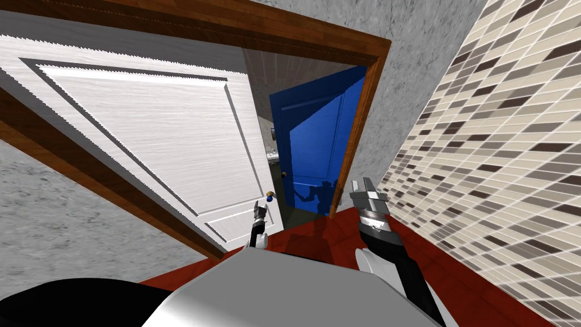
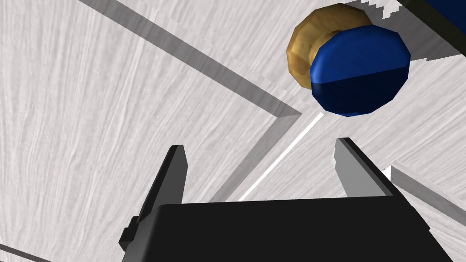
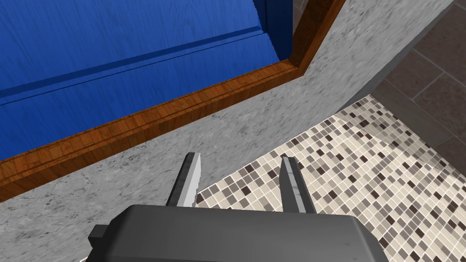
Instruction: Push the door open
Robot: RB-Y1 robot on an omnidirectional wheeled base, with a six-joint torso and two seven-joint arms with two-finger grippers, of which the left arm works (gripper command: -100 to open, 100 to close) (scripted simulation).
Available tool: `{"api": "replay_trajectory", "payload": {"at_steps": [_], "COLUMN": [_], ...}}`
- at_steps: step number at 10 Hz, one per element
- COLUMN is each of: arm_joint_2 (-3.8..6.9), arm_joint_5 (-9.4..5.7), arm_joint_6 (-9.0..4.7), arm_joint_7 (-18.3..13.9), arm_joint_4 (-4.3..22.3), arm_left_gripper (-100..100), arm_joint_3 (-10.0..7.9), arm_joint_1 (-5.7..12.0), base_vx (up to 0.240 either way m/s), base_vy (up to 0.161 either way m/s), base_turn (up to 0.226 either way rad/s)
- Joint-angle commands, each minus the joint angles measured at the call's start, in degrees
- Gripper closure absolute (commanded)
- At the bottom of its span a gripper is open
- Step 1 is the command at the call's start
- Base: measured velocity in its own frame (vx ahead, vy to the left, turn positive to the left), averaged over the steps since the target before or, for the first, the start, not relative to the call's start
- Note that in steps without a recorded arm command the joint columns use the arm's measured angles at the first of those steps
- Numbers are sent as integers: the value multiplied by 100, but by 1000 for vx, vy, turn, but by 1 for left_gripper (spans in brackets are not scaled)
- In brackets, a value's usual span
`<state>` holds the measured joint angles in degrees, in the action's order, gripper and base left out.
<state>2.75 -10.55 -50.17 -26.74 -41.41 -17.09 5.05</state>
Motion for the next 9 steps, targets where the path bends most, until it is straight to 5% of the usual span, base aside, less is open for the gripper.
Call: {"api": "replay_trajectory", "payload": {"at_steps": [1,9], "arm_joint_2": [-29,-129], "arm_joint_5": [-173,-604], "arm_joint_6": [-7,-29], "arm_joint_7": [-286,-1317], "arm_joint_4": [53,198], "arm_left_gripper": [-100,-100], "arm_joint_3": [6,18], "arm_joint_1": [49,179], "base_vx": [-71,-47], "base_vy": [8,-1], "base_turn": [-132,-64]}}
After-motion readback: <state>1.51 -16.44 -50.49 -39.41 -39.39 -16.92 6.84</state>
